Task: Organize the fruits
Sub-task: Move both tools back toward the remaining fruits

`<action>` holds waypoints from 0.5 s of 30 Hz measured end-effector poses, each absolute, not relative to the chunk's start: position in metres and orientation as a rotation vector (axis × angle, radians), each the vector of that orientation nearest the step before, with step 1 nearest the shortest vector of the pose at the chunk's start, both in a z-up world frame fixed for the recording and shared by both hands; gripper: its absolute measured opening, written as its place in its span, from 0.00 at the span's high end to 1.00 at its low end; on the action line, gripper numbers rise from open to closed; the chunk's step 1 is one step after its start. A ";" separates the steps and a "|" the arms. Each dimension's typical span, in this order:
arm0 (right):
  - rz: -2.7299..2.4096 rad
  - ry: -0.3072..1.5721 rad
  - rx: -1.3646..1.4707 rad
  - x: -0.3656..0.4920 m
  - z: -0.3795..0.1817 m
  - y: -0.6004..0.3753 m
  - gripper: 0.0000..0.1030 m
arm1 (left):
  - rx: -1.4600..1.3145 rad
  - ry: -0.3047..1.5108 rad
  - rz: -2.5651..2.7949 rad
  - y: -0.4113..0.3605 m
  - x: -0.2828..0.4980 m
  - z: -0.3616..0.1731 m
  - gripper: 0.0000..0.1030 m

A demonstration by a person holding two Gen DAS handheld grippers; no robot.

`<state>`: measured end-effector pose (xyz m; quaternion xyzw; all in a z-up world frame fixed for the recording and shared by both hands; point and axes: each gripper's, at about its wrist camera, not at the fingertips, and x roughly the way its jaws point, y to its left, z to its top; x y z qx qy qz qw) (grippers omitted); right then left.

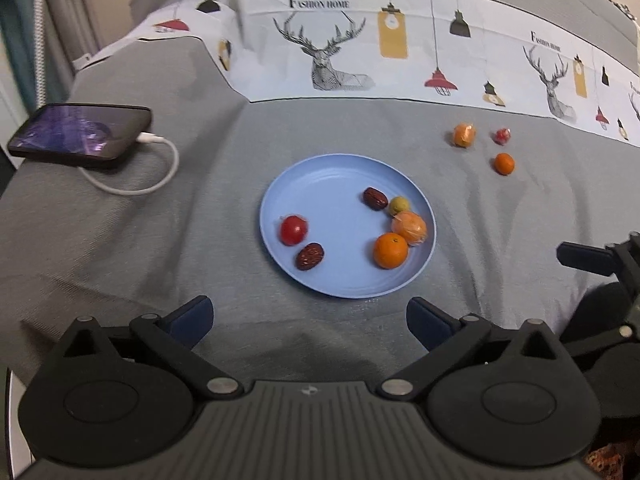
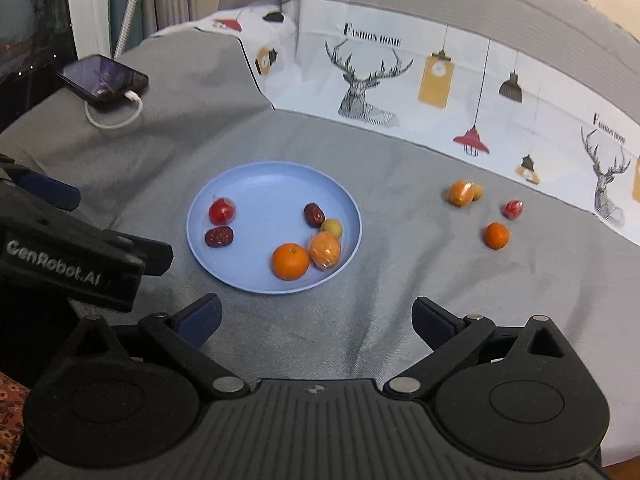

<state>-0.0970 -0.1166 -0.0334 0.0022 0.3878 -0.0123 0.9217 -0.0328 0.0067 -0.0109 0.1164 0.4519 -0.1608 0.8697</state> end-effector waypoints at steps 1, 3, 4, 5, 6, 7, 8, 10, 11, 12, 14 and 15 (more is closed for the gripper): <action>-0.025 0.788 0.000 -0.099 -0.032 -0.115 0.01 | 0.240 0.941 -0.331 0.008 -0.034 -0.009 0.00; -0.021 0.768 -0.010 -0.106 -0.028 -0.112 0.01 | 0.233 0.926 -0.327 0.009 -0.039 -0.004 0.00; -0.020 0.763 -0.012 -0.109 -0.027 -0.110 0.01 | 0.233 0.920 -0.329 0.009 -0.040 -0.003 0.00; -0.017 0.759 -0.015 -0.111 -0.026 -0.108 0.01 | 0.237 0.913 -0.333 0.009 -0.044 -0.001 0.00; -0.014 0.756 -0.017 -0.113 -0.025 -0.107 0.01 | 0.242 0.906 -0.336 0.008 -0.047 0.000 0.00; -0.012 0.752 -0.021 -0.115 -0.024 -0.106 0.01 | 0.250 0.898 -0.341 0.007 -0.050 0.002 0.00; -0.010 0.748 -0.023 -0.117 -0.024 -0.106 0.01 | 0.257 0.891 -0.345 0.007 -0.053 0.003 0.00; -0.009 0.741 -0.026 -0.118 -0.022 -0.105 0.01 | 0.268 0.878 -0.350 0.005 -0.058 0.004 0.00; -0.009 0.737 -0.026 -0.119 -0.020 -0.105 0.01 | 0.272 0.872 -0.351 0.004 -0.059 0.005 0.00; -0.011 0.735 -0.025 -0.120 -0.020 -0.105 0.01 | 0.275 0.865 -0.352 0.003 -0.061 0.006 0.00; -0.014 0.733 -0.022 -0.121 -0.019 -0.106 0.01 | 0.274 0.857 -0.348 0.003 -0.062 0.008 0.00; -0.015 0.733 -0.019 -0.121 -0.019 -0.107 0.01 | 0.272 0.857 -0.346 0.003 -0.061 0.008 0.00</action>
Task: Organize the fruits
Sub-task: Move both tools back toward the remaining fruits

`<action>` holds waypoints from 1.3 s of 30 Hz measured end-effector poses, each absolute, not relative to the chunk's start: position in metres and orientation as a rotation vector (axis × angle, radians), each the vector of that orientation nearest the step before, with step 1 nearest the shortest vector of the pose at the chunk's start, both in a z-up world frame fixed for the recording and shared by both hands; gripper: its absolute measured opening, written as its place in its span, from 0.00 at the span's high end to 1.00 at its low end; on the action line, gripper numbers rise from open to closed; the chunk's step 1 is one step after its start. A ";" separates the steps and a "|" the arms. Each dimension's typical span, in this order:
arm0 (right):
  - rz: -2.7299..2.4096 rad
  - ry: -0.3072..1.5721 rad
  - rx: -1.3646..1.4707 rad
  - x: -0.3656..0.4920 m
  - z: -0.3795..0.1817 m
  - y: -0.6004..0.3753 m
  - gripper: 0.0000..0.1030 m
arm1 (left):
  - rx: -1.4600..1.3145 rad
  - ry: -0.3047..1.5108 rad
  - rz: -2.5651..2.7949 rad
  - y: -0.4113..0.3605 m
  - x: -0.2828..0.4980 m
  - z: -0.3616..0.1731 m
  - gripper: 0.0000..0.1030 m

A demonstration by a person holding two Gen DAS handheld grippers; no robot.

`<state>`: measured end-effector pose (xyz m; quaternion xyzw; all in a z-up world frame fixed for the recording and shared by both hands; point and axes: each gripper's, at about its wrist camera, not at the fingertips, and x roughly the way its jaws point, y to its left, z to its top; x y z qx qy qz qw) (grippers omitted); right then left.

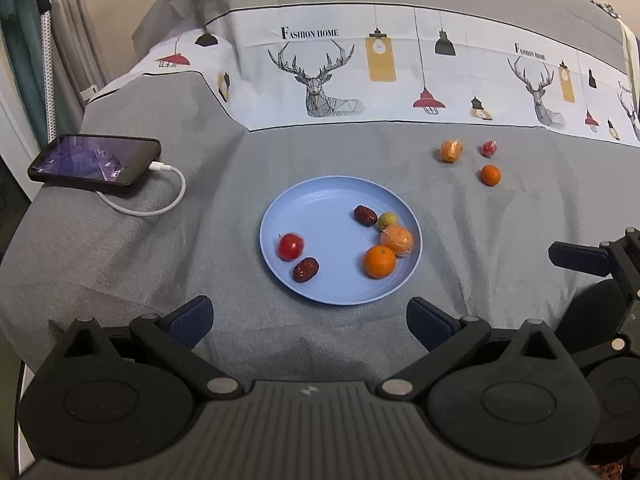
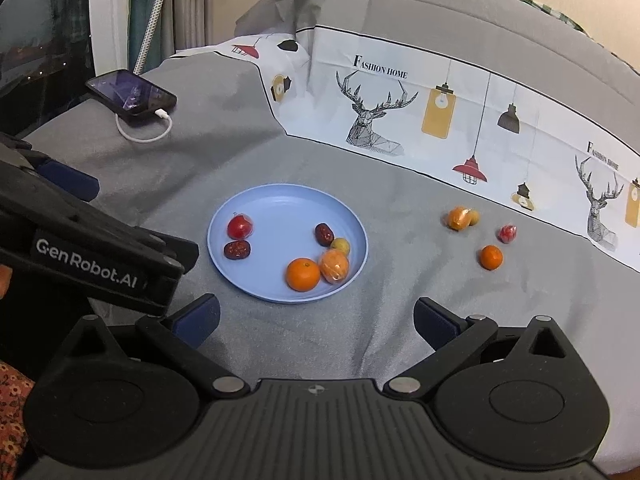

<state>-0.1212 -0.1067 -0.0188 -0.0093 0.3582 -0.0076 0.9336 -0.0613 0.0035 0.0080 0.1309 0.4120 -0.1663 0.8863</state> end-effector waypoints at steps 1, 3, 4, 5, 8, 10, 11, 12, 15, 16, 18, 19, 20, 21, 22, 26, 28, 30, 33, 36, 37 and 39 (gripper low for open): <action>-0.017 0.733 -0.017 -0.121 -0.019 -0.107 0.01 | 0.270 0.858 -0.344 0.004 -0.060 0.008 0.00; -0.020 0.732 -0.014 -0.121 -0.019 -0.107 0.01 | 0.265 0.863 -0.338 0.005 -0.058 0.008 0.00; -0.021 0.733 -0.014 -0.121 -0.019 -0.107 0.01 | 0.264 0.866 -0.336 0.006 -0.058 0.008 0.00; -0.022 0.734 -0.013 -0.121 -0.019 -0.106 0.01 | 0.263 0.868 -0.334 0.006 -0.057 0.007 0.00; -0.020 0.737 -0.012 -0.120 -0.020 -0.106 0.01 | 0.261 0.869 -0.334 0.006 -0.056 0.007 0.00; -0.019 0.740 -0.012 -0.119 -0.020 -0.106 0.01 | 0.262 0.869 -0.334 0.006 -0.056 0.007 0.00; -0.018 0.741 -0.011 -0.119 -0.020 -0.106 0.01 | 0.264 0.869 -0.336 0.006 -0.056 0.007 0.00; -0.018 0.743 -0.010 -0.119 -0.020 -0.106 0.01 | 0.266 0.869 -0.337 0.006 -0.056 0.007 0.00; -0.018 0.751 -0.005 -0.118 -0.022 -0.107 0.01 | 0.271 0.875 -0.339 0.005 -0.055 0.005 0.00; -0.018 0.753 -0.004 -0.117 -0.022 -0.107 0.01 | 0.270 0.877 -0.339 0.005 -0.055 0.005 0.00; -0.018 0.757 0.000 -0.117 -0.023 -0.108 0.01 | 0.270 0.878 -0.339 0.005 -0.054 0.004 0.00; -0.018 0.759 0.001 -0.116 -0.023 -0.108 0.01 | 0.270 0.879 -0.339 0.005 -0.054 0.004 0.00; -0.018 0.760 0.002 -0.116 -0.023 -0.108 0.01 | 0.270 0.879 -0.339 0.005 -0.054 0.004 0.00; -0.019 0.762 0.003 -0.115 -0.024 -0.108 0.01 | 0.272 0.879 -0.339 0.005 -0.054 0.004 0.00; -0.017 0.764 0.004 -0.114 -0.024 -0.108 0.01 | 0.273 0.880 -0.338 0.005 -0.054 0.004 0.00; -0.016 0.774 0.011 -0.112 -0.027 -0.109 0.01 | 0.274 0.887 -0.337 0.004 -0.052 0.002 0.00; -0.017 0.782 0.018 -0.110 -0.029 -0.110 0.01 | 0.274 0.890 -0.335 0.004 -0.050 0.002 0.00; -0.022 0.788 0.028 -0.108 -0.031 -0.112 0.01 | 0.273 0.895 -0.332 0.003 -0.049 0.001 0.00; -0.035 0.790 0.047 -0.107 -0.033 -0.116 0.01 | 0.277 0.906 -0.331 0.001 -0.045 -0.002 0.00; -0.057 0.792 0.068 -0.103 -0.037 -0.124 0.01 | 0.277 0.914 -0.330 -0.002 -0.041 -0.003 0.00; -0.069 0.790 0.074 -0.102 -0.038 -0.128 0.01 | 0.276 0.917 -0.329 -0.004 -0.039 -0.003 0.00; -0.094 0.786 0.086 -0.099 -0.040 -0.137 0.01 | 0.276 0.919 -0.330 -0.009 -0.034 -0.002 0.00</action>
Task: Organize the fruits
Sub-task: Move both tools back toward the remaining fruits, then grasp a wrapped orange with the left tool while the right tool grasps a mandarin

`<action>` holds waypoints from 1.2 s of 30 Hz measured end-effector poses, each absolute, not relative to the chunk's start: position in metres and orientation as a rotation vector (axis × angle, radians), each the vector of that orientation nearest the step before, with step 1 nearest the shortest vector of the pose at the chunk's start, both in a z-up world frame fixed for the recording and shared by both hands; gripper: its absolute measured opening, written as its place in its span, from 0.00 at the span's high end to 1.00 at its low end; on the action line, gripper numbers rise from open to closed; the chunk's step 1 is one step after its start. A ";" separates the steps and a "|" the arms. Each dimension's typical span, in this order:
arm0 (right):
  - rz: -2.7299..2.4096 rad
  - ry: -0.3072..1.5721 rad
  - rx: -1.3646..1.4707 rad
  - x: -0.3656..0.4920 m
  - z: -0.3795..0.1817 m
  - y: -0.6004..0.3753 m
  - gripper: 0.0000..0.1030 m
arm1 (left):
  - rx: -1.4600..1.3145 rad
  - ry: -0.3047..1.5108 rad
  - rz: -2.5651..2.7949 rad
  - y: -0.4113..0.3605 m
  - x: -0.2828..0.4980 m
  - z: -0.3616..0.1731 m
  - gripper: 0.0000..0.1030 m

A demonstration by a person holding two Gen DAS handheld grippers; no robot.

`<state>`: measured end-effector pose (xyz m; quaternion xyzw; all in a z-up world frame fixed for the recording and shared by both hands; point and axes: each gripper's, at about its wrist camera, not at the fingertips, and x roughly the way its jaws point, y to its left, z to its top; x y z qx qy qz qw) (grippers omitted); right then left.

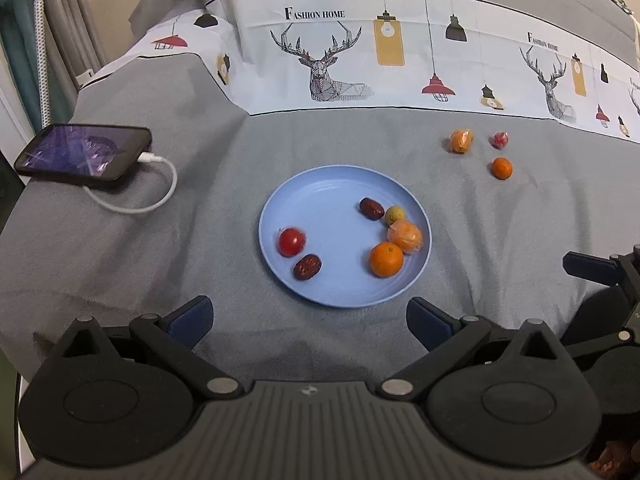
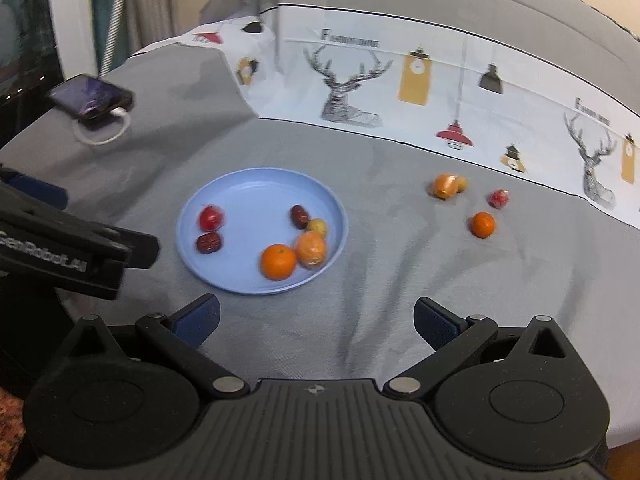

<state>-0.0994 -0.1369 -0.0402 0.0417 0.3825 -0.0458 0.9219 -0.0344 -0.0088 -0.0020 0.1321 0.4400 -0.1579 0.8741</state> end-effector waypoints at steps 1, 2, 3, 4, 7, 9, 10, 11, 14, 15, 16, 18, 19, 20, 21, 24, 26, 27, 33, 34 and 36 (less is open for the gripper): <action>-0.111 0.782 0.092 -0.098 -0.041 -0.143 0.01 | 0.276 0.919 -0.331 -0.013 -0.031 -0.001 0.00; -0.131 0.779 0.098 -0.096 -0.043 -0.149 0.01 | 0.276 0.921 -0.334 -0.016 -0.027 -0.001 0.00; -0.154 0.777 0.107 -0.095 -0.045 -0.157 0.01 | 0.277 0.924 -0.338 -0.021 -0.023 -0.001 0.00; -0.173 0.775 0.114 -0.094 -0.047 -0.164 0.01 | 0.276 0.927 -0.344 -0.027 -0.018 -0.001 0.00; -0.246 0.768 0.130 -0.087 -0.055 -0.191 0.01 | 0.272 0.937 -0.364 -0.047 0.001 0.000 0.00; -0.290 0.762 0.145 -0.081 -0.061 -0.210 0.01 | 0.276 0.940 -0.382 -0.067 0.015 -0.001 0.00; -0.315 0.762 0.152 -0.077 -0.065 -0.222 0.01 | 0.281 0.941 -0.391 -0.076 0.022 -0.002 0.00; -0.336 0.761 0.158 -0.073 -0.069 -0.232 0.01 | 0.286 0.942 -0.403 -0.088 0.029 -0.003 0.00; -0.395 0.751 0.193 -0.057 -0.082 -0.267 0.01 | 0.313 0.943 -0.444 -0.128 0.053 -0.010 0.00; -0.410 0.747 0.205 -0.053 -0.086 -0.276 0.01 | 0.325 0.941 -0.461 -0.143 0.061 -0.014 0.00; -0.431 0.740 0.221 -0.046 -0.091 -0.288 0.01 | 0.338 0.943 -0.473 -0.156 0.069 -0.018 0.00; -0.453 0.733 0.246 -0.033 -0.102 -0.308 0.01 | 0.352 0.941 -0.508 -0.184 0.087 -0.026 0.00; -0.464 0.727 0.255 -0.026 -0.108 -0.316 0.01 | 0.358 0.942 -0.520 -0.198 0.095 -0.032 0.00; -0.473 0.724 0.260 -0.018 -0.114 -0.323 0.01 | 0.365 0.944 -0.531 -0.211 0.104 -0.037 0.00; -0.478 0.723 0.264 -0.010 -0.120 -0.330 0.01 | 0.366 0.944 -0.546 -0.224 0.114 -0.044 0.00; -0.491 0.723 0.271 0.013 -0.140 -0.348 0.01 | 0.375 0.968 -0.577 -0.261 0.141 -0.067 0.00; -0.497 0.729 0.278 0.029 -0.154 -0.358 0.01 | 0.379 0.991 -0.587 -0.283 0.159 -0.087 0.00; -0.500 0.732 0.279 0.036 -0.160 -0.361 0.01 | 0.382 1.000 -0.590 -0.290 0.167 -0.096 0.00; -0.452 0.723 0.279 0.063 -0.189 -0.372 0.01 | 0.420 1.046 -0.615 -0.328 0.200 -0.142 0.00; -0.449 0.733 0.265 0.066 -0.193 -0.371 0.01 | 0.430 1.045 -0.610 -0.332 0.204 -0.148 0.00; -0.452 0.725 0.231 0.067 -0.200 -0.366 0.01 | 0.452 1.056 -0.599 -0.338 0.211 -0.158 0.00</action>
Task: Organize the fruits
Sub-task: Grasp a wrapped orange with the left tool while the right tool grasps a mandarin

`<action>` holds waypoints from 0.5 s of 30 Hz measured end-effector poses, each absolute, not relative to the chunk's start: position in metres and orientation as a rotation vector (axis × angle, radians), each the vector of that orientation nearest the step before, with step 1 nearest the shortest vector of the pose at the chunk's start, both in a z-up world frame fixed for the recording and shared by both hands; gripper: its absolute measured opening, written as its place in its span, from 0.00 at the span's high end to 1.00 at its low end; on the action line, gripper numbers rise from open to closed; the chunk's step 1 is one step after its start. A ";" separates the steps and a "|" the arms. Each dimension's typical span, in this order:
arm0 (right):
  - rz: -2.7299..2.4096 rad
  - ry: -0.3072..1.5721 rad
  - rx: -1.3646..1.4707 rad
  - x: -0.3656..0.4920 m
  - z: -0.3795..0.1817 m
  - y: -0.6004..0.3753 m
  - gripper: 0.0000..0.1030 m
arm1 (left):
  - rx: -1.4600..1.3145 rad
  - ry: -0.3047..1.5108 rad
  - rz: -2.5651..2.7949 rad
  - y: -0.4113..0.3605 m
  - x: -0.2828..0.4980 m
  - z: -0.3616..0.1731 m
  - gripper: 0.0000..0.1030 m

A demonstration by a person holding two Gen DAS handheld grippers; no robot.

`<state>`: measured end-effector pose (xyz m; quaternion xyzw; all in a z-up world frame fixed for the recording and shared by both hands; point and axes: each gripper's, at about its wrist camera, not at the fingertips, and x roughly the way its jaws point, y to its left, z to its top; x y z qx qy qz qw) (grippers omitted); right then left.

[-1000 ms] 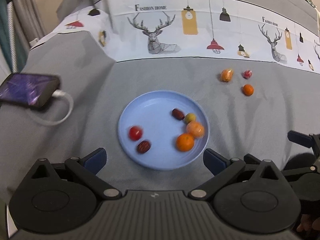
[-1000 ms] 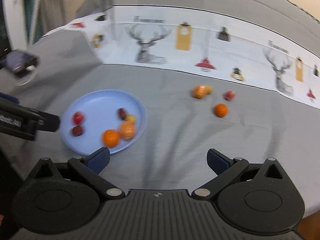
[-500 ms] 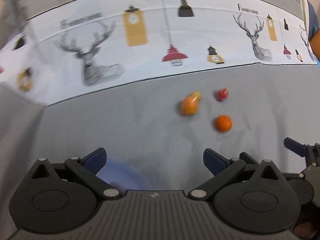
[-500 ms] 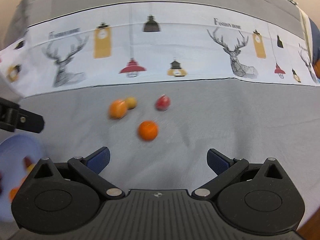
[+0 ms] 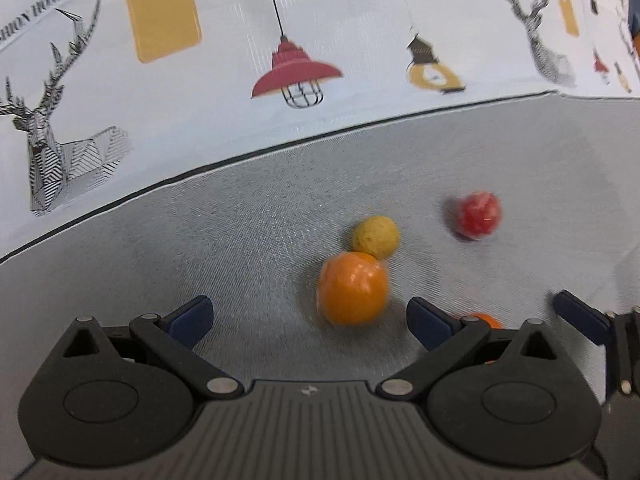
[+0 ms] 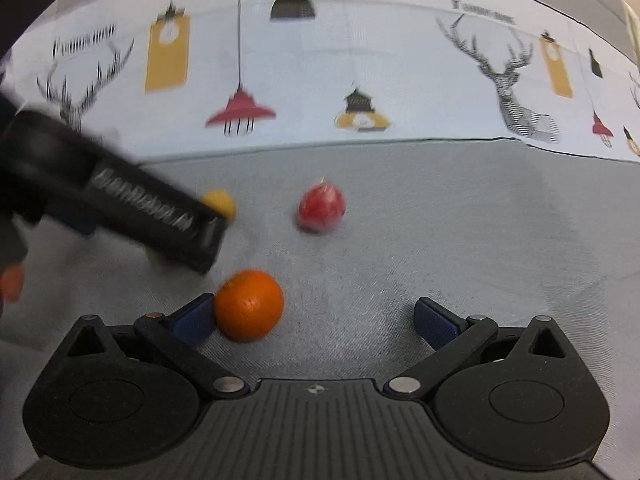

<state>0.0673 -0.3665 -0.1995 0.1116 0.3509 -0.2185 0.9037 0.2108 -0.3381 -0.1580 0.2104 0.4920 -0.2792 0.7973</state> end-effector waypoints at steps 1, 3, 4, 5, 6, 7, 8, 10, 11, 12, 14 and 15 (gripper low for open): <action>-0.451 0.720 0.225 0.067 -0.200 -0.366 0.01 | 0.457 1.066 -0.600 -0.339 0.213 -0.162 0.00; -0.450 0.717 0.232 0.066 -0.199 -0.367 0.01 | 0.434 1.066 -0.611 -0.337 0.216 -0.163 0.00; -0.450 0.715 0.233 0.065 -0.199 -0.367 0.01 | 0.433 1.064 -0.612 -0.337 0.216 -0.163 0.00; -0.450 0.713 0.231 0.065 -0.199 -0.366 0.01 | 0.436 1.060 -0.614 -0.337 0.216 -0.162 0.01; -0.450 0.713 0.231 0.065 -0.199 -0.366 0.01 | 0.440 1.050 -0.617 -0.337 0.215 -0.162 0.03; -0.440 0.716 0.241 0.064 -0.197 -0.367 0.06 | 0.443 1.040 -0.629 -0.337 0.212 -0.160 0.14; -0.428 0.714 0.259 0.062 -0.193 -0.367 0.27 | 0.434 1.034 -0.676 -0.336 0.208 -0.157 0.41; -0.420 0.720 0.311 0.058 -0.182 -0.368 0.67 | 0.443 1.013 -0.734 -0.336 0.197 -0.148 0.63; -0.414 0.725 0.349 0.055 -0.181 -0.370 0.67 | 0.448 1.001 -0.736 -0.336 0.192 -0.145 0.63; -0.414 0.716 0.359 0.053 -0.181 -0.371 0.67 | 0.450 0.987 -0.738 -0.334 0.185 -0.142 0.63; -0.435 0.735 0.322 0.051 -0.178 -0.370 0.67 | 0.473 0.975 -0.729 -0.330 0.174 -0.135 0.63; -0.450 0.737 0.320 0.048 -0.174 -0.371 0.67 | 0.473 0.973 -0.724 -0.326 0.170 -0.131 0.63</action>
